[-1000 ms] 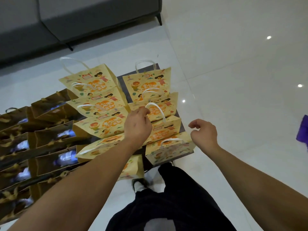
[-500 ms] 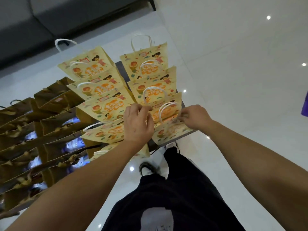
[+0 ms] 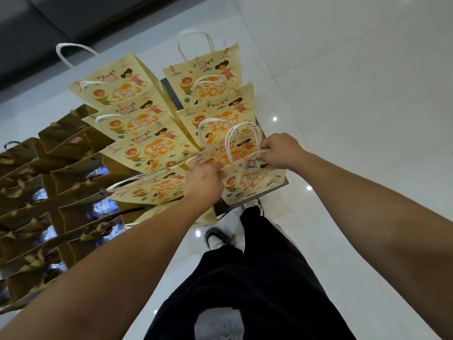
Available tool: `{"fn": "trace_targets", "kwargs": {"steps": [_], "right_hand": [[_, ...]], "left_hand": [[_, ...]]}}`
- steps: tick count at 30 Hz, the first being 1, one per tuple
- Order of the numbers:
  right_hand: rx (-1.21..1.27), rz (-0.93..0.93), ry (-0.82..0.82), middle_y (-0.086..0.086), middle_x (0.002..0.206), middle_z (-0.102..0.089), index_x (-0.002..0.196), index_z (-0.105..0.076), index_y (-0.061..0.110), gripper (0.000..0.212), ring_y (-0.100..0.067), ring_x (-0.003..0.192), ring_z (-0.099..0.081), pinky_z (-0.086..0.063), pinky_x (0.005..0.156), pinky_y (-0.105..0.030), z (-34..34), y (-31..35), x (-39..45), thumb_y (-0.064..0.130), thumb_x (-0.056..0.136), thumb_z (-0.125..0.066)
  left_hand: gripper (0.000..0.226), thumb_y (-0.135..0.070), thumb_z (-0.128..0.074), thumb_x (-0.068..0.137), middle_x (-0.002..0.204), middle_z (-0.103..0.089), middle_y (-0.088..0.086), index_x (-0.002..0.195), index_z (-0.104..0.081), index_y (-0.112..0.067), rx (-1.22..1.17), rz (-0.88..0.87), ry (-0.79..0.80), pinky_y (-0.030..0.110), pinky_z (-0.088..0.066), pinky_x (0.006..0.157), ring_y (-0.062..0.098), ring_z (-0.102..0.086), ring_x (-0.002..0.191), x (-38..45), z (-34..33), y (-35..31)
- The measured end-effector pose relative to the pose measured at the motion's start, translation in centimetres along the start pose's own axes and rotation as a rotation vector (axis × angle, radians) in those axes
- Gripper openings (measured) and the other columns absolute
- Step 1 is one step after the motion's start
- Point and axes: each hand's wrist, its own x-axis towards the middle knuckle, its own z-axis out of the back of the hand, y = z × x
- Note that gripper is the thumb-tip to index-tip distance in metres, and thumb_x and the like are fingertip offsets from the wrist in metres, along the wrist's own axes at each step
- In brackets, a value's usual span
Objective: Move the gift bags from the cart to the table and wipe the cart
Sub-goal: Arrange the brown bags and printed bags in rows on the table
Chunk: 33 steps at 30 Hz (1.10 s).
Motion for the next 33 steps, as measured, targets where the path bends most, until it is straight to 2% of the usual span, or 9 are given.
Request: {"fn": "trace_targets", "kwargs": {"steps": [2,5,9,12,16,19,24,29,33], "right_hand": [[-0.015,0.008,0.011,0.01,0.073,-0.052,0.102,-0.075,0.019,0.022,-0.02,0.082,-0.054,-0.033,0.059,-0.029,0.2,0.2,0.3,0.038,0.096,-0.064],[0.017,0.004,0.031,0.009,0.072,-0.054,0.09,-0.073,0.02,0.017,-0.021,0.081,-0.057,-0.036,0.062,-0.03,0.3,-0.1,0.5,0.035,0.094,-0.067],[0.101,-0.011,0.082,0.007,0.076,-0.065,0.087,-0.076,0.02,0.021,-0.016,0.077,-0.063,-0.051,0.067,-0.031,1.0,0.0,0.0,0.04,0.086,-0.075],[0.138,0.025,0.066,0.008,0.08,-0.071,0.084,-0.079,0.026,0.024,-0.013,0.08,-0.066,-0.053,0.073,-0.032,1.8,1.7,-0.2,0.048,0.077,-0.082],[0.202,0.133,-0.049,0.006,0.092,-0.075,0.094,-0.081,0.023,0.024,-0.013,0.09,-0.067,-0.054,0.083,-0.032,3.0,5.7,-0.5,0.036,0.075,-0.086],[0.233,0.164,-0.097,0.003,0.089,-0.075,0.093,-0.079,0.02,0.021,-0.013,0.086,-0.069,-0.054,0.072,-0.026,3.5,8.6,-0.9,0.029,0.075,-0.088],[0.145,0.157,-0.078,0.004,0.086,-0.075,0.09,-0.075,0.026,0.023,-0.014,0.088,-0.069,-0.055,0.083,-0.028,2.7,11.8,-2.0,0.009,0.075,-0.082],[0.145,0.1,-0.054,0.007,0.087,-0.073,0.094,-0.075,0.025,0.029,-0.011,0.088,-0.069,-0.055,0.074,-0.024,1.5,12.3,-4.3,0.003,0.075,-0.077],[0.279,0.05,-0.052,0.006,0.091,-0.072,0.094,-0.075,0.022,0.032,-0.008,0.088,-0.068,-0.049,0.061,-0.013,0.9,11.7,-6.2,-0.004,0.076,-0.076]], "left_hand": [[0.021,-0.028,-0.049,0.104,0.097,-0.067,0.007,0.104,-0.068,-0.019,-0.031,0.052,0.029,0.035,-0.042,0.07,0.031,-0.059,0.094,0.5,0.3,-0.2],[0.02,-0.029,-0.05,0.103,0.096,-0.066,0.007,0.099,-0.067,-0.02,-0.059,0.094,0.086,0.036,-0.049,0.072,0.031,-0.06,0.094,0.9,0.5,-0.1],[0.022,-0.031,-0.053,0.101,0.105,-0.068,0.004,0.11,-0.07,-0.021,-0.133,0.081,0.17,0.033,-0.052,0.078,0.026,-0.061,0.099,0.5,1.9,-0.2],[0.02,-0.031,-0.055,0.098,0.1,-0.07,-0.002,0.105,-0.072,-0.024,-0.169,0.088,0.08,0.028,-0.045,0.069,0.021,-0.062,0.093,0.1,3.2,-0.2],[0.019,-0.03,-0.053,0.098,0.093,-0.073,-0.004,0.103,-0.071,-0.026,-0.223,0.105,-0.048,0.033,-0.053,0.068,0.022,-0.066,0.086,-0.8,5.5,0.7],[0.022,-0.028,-0.052,0.099,0.1,-0.073,-0.001,0.107,-0.072,-0.022,-0.242,0.094,-0.171,0.037,-0.056,0.076,0.023,-0.065,0.091,-1.8,7.1,1.8],[0.024,-0.026,-0.052,0.1,0.104,-0.073,0.0,0.11,-0.072,-0.019,-0.267,0.104,-0.264,0.038,-0.056,0.079,0.022,-0.065,0.094,-3.6,8.1,5.0],[0.023,-0.027,-0.053,0.098,0.102,-0.071,0.001,0.106,-0.073,-0.019,-0.257,0.117,-0.303,0.039,-0.055,0.081,0.022,-0.063,0.095,-5.1,7.5,7.1],[0.025,-0.029,-0.052,0.098,0.109,-0.069,0.0,0.112,-0.071,-0.021,-0.279,0.099,-0.297,0.041,-0.054,0.086,0.023,-0.06,0.104,-5.5,7.0,7.2]]}}
